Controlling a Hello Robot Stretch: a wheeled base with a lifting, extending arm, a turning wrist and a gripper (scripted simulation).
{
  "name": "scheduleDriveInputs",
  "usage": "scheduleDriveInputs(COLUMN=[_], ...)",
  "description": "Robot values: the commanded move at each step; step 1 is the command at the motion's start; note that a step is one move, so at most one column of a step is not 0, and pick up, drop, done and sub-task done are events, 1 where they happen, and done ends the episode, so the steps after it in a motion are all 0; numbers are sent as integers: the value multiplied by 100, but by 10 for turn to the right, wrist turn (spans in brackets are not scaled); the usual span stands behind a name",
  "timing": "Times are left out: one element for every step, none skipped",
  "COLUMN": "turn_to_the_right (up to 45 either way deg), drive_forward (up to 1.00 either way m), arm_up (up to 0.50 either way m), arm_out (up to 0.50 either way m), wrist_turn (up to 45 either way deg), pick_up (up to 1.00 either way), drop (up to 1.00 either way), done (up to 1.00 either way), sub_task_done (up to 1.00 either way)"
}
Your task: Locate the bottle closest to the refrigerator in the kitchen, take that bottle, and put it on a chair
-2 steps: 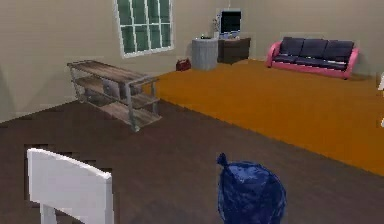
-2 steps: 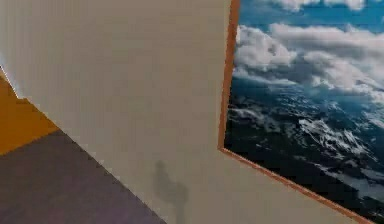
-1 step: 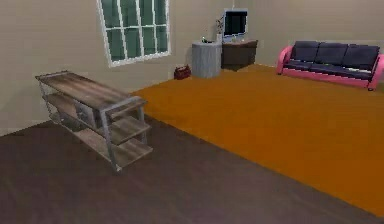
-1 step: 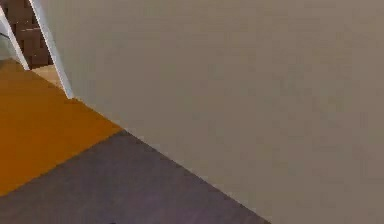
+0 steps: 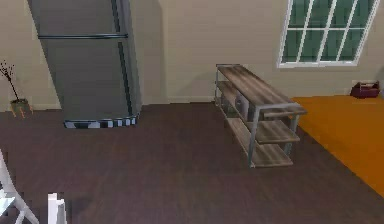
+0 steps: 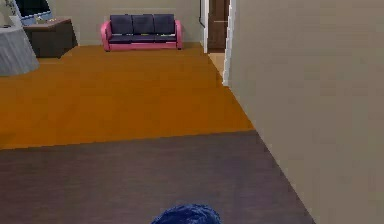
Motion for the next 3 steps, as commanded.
scheduleDriveInputs(turn_to_the_right=[-90,0,0], drive_forward=[0,100,90], arm_up=[0,0,0], arm_out=[0,0,0], wrist_turn=[0,0,0], pick_up=[0,0,0], drop=[0,0,0], done=[0,0,0], sub_task_done=[0,0,0])
